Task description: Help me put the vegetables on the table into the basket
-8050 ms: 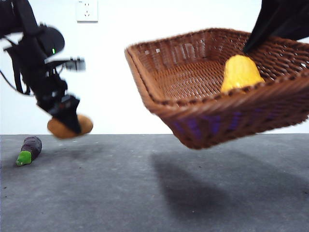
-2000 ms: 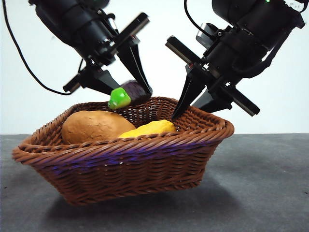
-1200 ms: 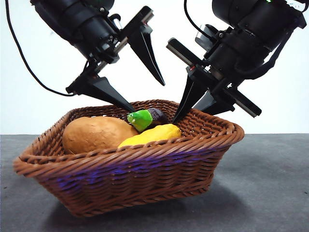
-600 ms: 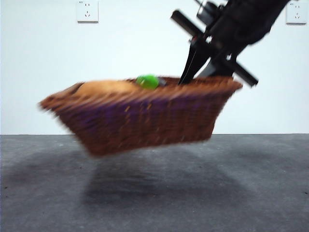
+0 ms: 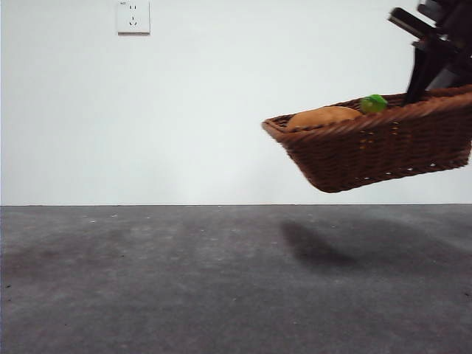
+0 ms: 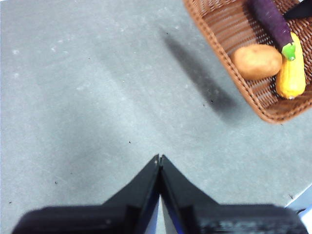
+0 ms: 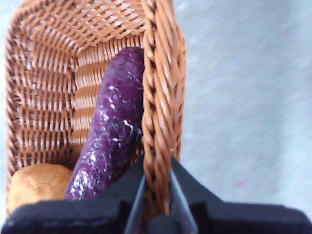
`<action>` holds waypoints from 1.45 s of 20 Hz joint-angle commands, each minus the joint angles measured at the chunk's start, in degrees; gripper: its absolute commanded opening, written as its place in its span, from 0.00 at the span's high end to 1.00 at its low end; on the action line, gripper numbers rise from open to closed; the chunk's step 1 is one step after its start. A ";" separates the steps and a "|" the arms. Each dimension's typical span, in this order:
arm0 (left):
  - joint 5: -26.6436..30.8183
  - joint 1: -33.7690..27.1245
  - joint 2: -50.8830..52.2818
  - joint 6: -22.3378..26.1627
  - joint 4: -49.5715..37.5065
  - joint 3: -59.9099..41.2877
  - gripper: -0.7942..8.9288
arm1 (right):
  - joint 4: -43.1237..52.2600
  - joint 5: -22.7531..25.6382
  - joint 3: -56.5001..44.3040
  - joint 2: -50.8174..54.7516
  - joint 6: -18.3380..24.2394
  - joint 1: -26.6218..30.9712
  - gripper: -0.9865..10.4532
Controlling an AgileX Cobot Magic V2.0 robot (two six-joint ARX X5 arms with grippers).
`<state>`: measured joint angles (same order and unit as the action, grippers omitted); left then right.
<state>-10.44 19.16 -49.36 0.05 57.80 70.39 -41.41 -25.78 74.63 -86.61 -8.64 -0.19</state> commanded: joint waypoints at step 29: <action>-0.28 -0.15 -3.15 0.17 -3.08 -0.57 0.93 | 13.40 -1.38 -6.03 -19.41 8.96 5.29 0.92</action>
<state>-10.63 19.16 -52.51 0.01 55.20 70.39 -28.56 -27.49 69.04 -105.16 -1.48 5.50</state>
